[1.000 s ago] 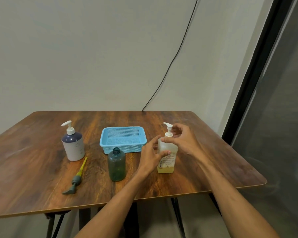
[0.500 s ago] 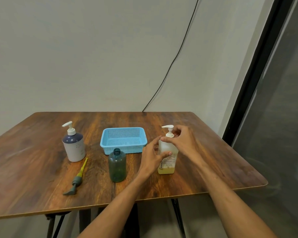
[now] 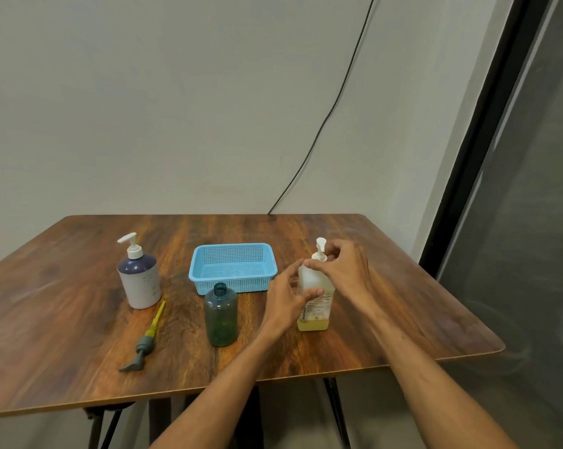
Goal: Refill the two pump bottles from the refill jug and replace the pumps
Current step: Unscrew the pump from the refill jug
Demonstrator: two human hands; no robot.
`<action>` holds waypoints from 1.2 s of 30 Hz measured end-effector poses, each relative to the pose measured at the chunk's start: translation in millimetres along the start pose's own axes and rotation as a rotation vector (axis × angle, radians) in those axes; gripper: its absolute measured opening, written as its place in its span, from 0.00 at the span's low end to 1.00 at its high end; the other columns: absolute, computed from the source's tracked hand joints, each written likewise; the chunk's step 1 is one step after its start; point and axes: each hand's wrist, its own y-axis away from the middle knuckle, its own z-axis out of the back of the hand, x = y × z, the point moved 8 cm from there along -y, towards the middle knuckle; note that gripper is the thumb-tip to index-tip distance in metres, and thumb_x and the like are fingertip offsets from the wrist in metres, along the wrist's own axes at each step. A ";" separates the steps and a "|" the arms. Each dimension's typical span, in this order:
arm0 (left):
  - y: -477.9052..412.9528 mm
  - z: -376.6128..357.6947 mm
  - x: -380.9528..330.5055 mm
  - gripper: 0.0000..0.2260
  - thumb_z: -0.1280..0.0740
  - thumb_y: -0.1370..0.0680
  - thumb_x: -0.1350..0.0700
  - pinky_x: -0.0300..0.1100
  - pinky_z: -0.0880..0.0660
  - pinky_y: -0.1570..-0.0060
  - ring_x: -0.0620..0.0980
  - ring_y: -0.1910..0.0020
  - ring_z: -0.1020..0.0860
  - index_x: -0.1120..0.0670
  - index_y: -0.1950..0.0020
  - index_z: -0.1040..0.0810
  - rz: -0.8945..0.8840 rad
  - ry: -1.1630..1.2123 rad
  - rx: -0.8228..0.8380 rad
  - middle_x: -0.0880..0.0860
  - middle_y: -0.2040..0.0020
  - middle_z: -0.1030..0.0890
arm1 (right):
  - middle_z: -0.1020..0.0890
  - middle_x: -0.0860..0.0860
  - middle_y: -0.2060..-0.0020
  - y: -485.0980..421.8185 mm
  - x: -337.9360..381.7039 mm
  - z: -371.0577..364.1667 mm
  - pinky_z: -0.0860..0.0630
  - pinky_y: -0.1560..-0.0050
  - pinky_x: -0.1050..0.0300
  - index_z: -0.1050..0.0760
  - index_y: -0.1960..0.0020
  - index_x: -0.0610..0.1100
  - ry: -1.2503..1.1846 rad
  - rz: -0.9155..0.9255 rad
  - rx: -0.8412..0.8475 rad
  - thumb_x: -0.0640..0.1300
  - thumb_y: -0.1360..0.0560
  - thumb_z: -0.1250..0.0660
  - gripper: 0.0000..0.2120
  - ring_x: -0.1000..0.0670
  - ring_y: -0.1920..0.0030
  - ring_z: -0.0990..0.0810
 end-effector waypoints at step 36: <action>-0.1 -0.7 -0.6 0.32 0.22 0.30 0.51 0.34 0.22 0.51 0.45 0.43 0.21 0.51 0.28 0.29 -0.012 0.001 -0.011 0.50 0.37 0.21 | 0.17 0.50 0.55 4.5 2.3 -1.9 0.23 0.60 0.67 0.20 0.47 0.45 -0.212 -0.075 0.107 0.39 0.32 0.22 0.15 0.54 0.56 0.19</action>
